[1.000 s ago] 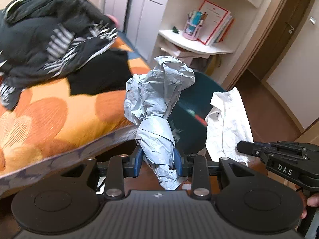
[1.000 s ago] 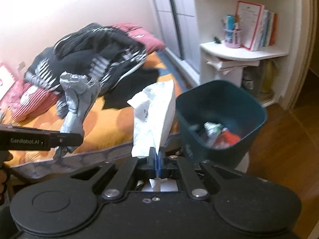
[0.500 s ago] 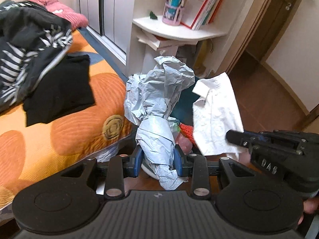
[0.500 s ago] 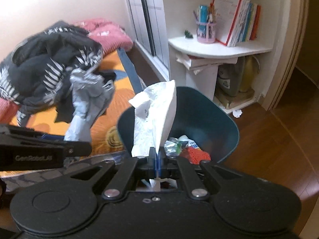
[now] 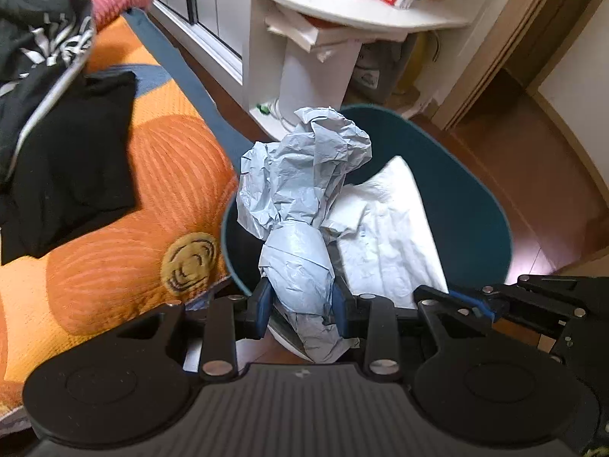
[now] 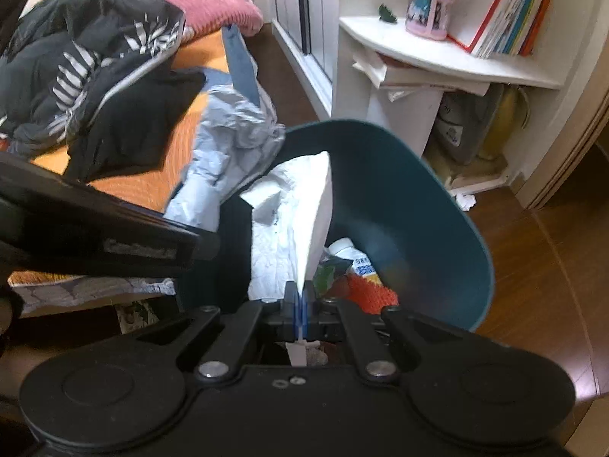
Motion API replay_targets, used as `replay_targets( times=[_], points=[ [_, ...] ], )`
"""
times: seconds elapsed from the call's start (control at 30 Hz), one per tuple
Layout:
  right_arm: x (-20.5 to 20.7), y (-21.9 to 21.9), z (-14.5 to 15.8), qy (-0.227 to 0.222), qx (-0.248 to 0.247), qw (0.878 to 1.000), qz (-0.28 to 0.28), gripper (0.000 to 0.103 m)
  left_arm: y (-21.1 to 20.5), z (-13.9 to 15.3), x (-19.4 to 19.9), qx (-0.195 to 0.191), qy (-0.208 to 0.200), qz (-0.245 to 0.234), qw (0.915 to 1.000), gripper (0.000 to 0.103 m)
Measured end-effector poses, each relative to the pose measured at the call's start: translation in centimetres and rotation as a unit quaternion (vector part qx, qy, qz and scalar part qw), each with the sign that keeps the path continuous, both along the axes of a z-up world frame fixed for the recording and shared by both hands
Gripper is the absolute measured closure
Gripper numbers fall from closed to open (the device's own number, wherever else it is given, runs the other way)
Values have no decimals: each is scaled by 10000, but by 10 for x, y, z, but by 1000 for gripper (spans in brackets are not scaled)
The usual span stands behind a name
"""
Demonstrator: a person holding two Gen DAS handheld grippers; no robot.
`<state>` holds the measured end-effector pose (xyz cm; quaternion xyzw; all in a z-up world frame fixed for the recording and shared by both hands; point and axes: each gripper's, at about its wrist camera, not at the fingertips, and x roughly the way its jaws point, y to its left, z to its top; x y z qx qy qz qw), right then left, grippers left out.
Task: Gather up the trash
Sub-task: 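Carry the paper with left tool while right tool carries the tissue over the wastebasket, then open both tools to drop the paper and tissue into the wastebasket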
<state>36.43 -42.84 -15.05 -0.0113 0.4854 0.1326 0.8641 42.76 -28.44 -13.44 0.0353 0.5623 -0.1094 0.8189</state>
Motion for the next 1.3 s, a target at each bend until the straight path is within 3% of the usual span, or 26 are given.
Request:
replay_targets(
  times=[0.37,0.7,0.73,0.77,0.83,0.87,1.1,1.3],
  points=[
    [17,3,-36,409,102,9990,125,100,-20,-44,21,253,300,-276,9989,71],
    [21,1,-46,417,145,9990,18,84,-38,-56,25,496,176,-536,9972,70],
    [21,0,-45,409,152,9990,2,83,-38,-56,26,499,183,-505,9973,67],
    [21,0,-44,401,153,9991,-3,82,-38,-56,27,520,208,-444,9974,56],
    [19,0,-41,382,122,9992,-9,76,-36,-53,25,514,166,-373,9978,43],
    [18,1,-39,361,110,9993,-13,75,-35,-50,23,496,109,-360,9981,41],
    [0,3,-14,161,91,9998,-63,59,-22,-20,8,331,-48,-260,9991,41],
    [-24,10,17,-15,67,10000,39,56,-1,17,-17,213,-309,-154,9992,41]
  ],
)
